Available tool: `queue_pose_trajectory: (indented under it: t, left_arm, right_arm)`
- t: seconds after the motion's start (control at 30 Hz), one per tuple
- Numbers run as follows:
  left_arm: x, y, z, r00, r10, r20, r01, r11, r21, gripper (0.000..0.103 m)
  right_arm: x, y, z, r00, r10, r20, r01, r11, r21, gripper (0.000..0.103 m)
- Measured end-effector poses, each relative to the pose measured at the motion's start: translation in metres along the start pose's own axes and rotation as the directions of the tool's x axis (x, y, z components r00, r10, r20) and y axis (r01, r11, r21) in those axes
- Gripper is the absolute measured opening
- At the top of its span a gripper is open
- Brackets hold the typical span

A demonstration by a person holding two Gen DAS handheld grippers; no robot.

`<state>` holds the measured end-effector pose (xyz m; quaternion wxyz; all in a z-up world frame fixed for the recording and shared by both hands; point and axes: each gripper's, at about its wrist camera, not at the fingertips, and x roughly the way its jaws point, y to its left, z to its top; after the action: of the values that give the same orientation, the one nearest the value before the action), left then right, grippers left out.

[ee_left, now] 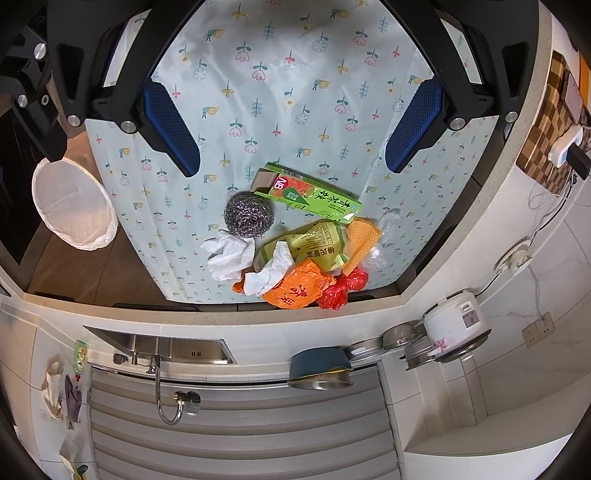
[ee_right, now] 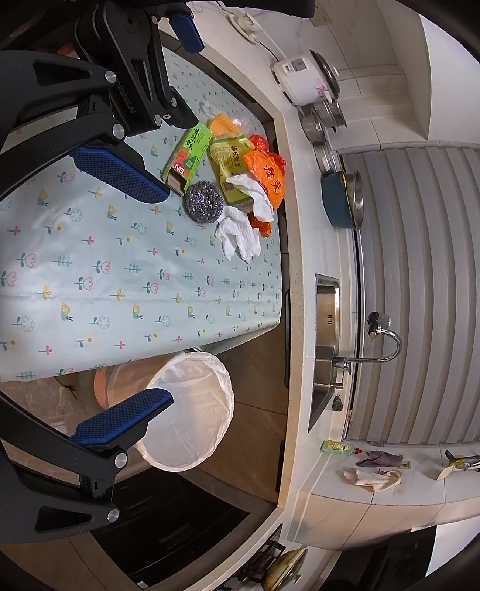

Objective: Collect trash

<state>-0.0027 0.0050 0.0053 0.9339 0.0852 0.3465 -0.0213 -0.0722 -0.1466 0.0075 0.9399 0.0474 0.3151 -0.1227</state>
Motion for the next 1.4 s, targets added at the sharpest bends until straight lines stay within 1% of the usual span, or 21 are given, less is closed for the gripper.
queue_pose_trajectory:
  t: [1.23, 1.4]
  left_arm:
    - [0.002, 0.006, 0.002, 1.0, 0.002, -0.014, -0.002, 1.0, -0.015, 0.096]
    - [0.006, 0.011, 0.002, 1.0, 0.005, -0.018, -0.006, 1.0, -0.024, 0.096]
  right_arm:
    - [0.001, 0.0, 0.001, 1.0, 0.0, 0.003, 0.0, 1.0, 0.003, 0.097]
    - [0.001, 0.0, 0.001, 1.0, 0.001, 0.001, -0.001, 1.0, 0.004, 0.097]
